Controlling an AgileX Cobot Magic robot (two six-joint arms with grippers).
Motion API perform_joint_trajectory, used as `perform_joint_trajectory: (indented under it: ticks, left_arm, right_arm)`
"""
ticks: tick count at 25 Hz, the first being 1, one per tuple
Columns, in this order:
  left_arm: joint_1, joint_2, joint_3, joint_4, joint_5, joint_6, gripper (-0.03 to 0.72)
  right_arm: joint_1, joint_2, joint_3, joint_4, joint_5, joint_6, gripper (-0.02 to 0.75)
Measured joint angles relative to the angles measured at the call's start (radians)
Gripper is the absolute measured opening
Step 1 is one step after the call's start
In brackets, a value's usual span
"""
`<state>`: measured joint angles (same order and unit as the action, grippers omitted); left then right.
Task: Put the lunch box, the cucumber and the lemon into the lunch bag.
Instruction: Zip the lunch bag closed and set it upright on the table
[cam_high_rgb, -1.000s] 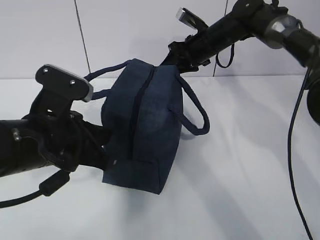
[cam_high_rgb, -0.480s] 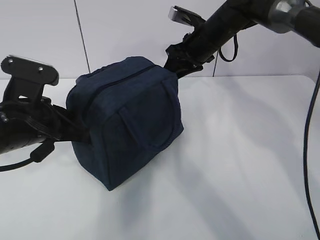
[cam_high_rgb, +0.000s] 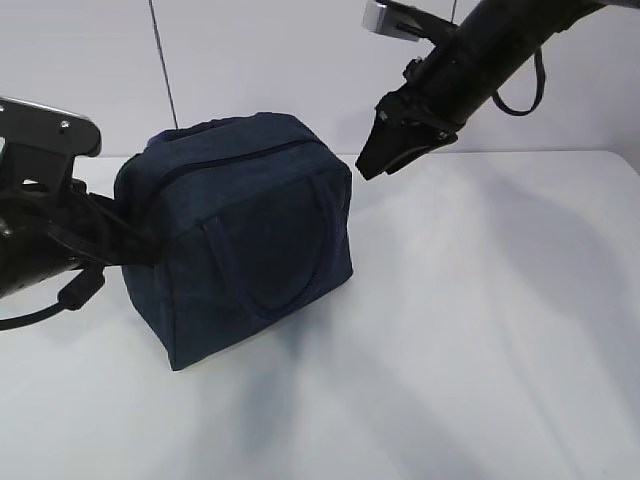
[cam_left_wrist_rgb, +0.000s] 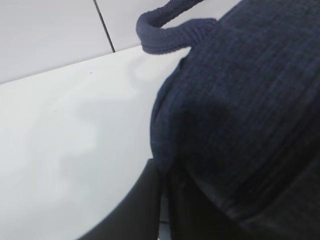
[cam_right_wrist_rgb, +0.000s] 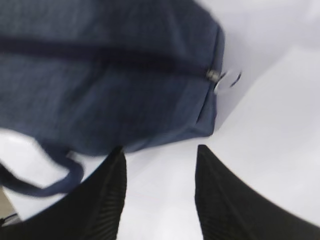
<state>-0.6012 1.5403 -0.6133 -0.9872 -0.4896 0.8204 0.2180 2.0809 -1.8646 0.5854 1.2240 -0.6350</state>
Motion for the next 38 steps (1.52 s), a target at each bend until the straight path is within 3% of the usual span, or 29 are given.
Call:
perform_joint_trajectory:
  ticks: [5, 9, 13, 16, 20, 23, 28, 35, 38]
  left_arm:
    - [0.000, -0.052, 0.001, -0.033, 0.072, 0.005, 0.000]
    - [0.002, -0.138, 0.006, -0.050, 0.132, 0.078, 0.006]
    - [0.065, -0.192, 0.006, -0.096, 0.181, 0.143, 0.045]
    - [0.157, -0.204, 0.006, -0.098, 0.266, 0.153, 0.145]
    - [0.253, -0.186, 0.006, -0.108, 0.421, 0.153, 0.410]
    - [0.280, -0.190, 0.006, -0.136, 0.476, 0.153, 0.494]
    - [0.343, -0.249, -0.032, -0.126, 0.684, 0.154, 0.507]
    - [0.529, -0.303, -0.112, 0.039, 1.074, 0.120, 0.487]
    - [0.563, -0.348, -0.149, 0.110, 1.156, 0.076, 0.486]
  right_arm:
    - [0.000, -0.133, 0.090, -0.013, 0.000, -0.011, 0.326]
    - [0.000, -0.227, 0.118, -0.015, 0.000, -0.011, 0.326]
    - [0.002, -0.295, 0.157, -0.019, 0.002, 0.005, 0.326]
    - [0.002, -0.309, 0.164, -0.019, 0.008, 0.012, 0.326]
    - [0.002, -0.311, 0.166, -0.019, 0.008, 0.014, 0.327]
    - [0.002, -0.313, 0.166, -0.034, 0.008, 0.019, 0.327]
    - [0.002, -0.333, 0.168, -0.105, 0.008, 0.065, 0.327]
    - [0.002, -0.412, 0.270, -0.104, 0.008, 0.061, 0.327]
    - [0.002, -0.453, 0.354, -0.046, 0.008, 0.004, 0.327]
